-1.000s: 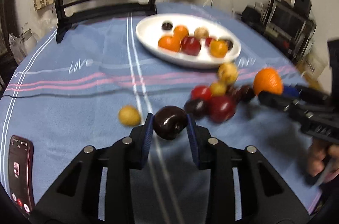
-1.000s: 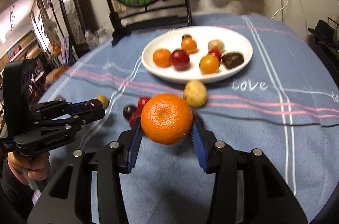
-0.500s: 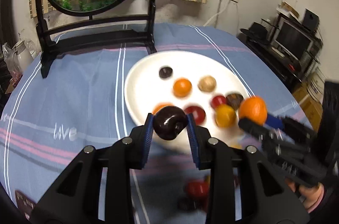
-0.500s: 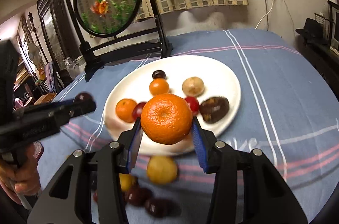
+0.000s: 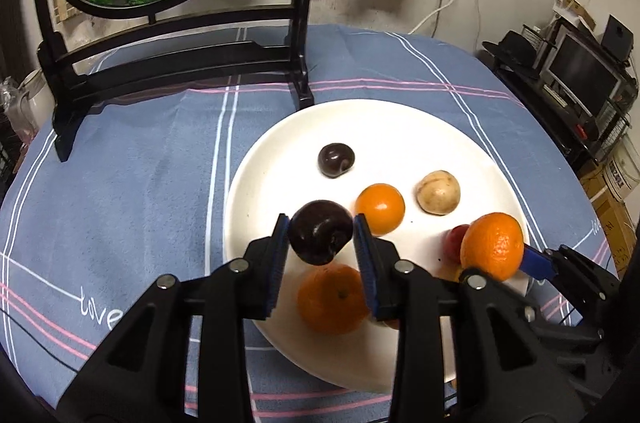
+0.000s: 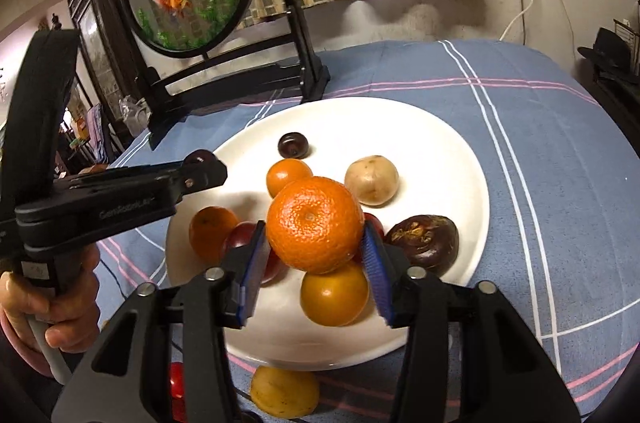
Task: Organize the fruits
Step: 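Place the dark cherry on the plate with the left tool while the right tool places the tangerine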
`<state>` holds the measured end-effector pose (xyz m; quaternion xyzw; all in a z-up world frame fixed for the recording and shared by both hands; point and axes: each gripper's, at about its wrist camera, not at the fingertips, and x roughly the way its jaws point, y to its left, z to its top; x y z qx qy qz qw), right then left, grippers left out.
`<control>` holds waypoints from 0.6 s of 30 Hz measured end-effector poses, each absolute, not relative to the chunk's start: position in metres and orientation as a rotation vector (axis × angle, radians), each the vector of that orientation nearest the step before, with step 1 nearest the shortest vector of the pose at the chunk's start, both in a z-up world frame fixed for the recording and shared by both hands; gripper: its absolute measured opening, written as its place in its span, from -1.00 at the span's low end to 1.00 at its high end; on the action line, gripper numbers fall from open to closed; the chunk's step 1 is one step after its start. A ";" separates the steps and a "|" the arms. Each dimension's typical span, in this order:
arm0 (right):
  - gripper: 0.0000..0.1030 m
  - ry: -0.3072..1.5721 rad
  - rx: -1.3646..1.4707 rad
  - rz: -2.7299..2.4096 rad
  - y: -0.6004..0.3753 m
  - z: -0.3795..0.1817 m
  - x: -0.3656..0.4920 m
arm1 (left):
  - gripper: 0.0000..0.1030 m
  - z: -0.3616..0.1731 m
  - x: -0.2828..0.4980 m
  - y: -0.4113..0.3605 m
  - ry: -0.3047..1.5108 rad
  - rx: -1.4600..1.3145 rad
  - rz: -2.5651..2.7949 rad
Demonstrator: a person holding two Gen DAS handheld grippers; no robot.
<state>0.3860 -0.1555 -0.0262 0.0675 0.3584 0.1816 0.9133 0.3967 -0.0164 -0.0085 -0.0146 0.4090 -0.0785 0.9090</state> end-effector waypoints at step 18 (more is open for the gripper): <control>0.31 0.582 -0.007 0.406 -0.130 0.017 0.290 | 0.89 0.030 0.245 0.023 0.649 0.025 -0.105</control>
